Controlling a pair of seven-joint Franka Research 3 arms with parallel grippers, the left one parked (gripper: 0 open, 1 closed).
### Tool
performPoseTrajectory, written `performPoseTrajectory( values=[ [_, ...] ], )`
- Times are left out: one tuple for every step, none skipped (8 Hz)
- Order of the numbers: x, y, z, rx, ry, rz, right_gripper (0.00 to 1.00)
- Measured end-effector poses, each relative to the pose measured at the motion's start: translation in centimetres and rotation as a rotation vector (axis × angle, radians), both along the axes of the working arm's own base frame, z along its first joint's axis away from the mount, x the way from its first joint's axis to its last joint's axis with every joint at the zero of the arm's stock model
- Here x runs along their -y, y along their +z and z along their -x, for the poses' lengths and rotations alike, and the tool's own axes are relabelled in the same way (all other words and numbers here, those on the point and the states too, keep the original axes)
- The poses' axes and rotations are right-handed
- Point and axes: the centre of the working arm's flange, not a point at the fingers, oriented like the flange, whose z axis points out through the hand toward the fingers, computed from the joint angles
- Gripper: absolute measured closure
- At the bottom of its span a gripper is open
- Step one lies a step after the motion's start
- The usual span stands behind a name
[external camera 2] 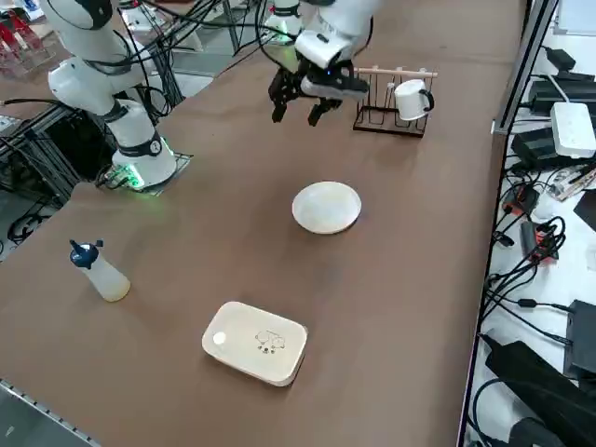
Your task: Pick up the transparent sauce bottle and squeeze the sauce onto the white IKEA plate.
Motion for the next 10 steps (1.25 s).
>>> performPoseTrajectory(
  values=[
    [0.8, 2.3, 0.7, 0.014, 0.079, -0.084, 0.0],
    [2.3, 4.9, 1.6, 0.044, 0.158, -0.18, 0.0],
    [4.0, 7.6, 2.7, 0.091, 0.235, -0.263, 0.0],
    [5.0, 9.7, 3.8, 0.134, 0.308, -0.311, 0.0],
    [4.9, 11.5, 4.3, 0.195, 0.377, -0.319, 0.0],
    [3.5, 12.9, 4.3, 0.284, 0.434, -0.3, 0.0],
    [1.2, 13.5, 4.4, 0.355, 0.491, -0.284, 0.0],
    [-0.5, 13.3, 4.9, 0.388, 0.566, -0.283, 0.0],
    [-1.0, 13.1, 5.4, 0.397, 0.642, -0.297, 0.0],
    [-0.8, 13.0, 5.9, 0.395, 0.685, -0.307, 0.0]
  ],
)
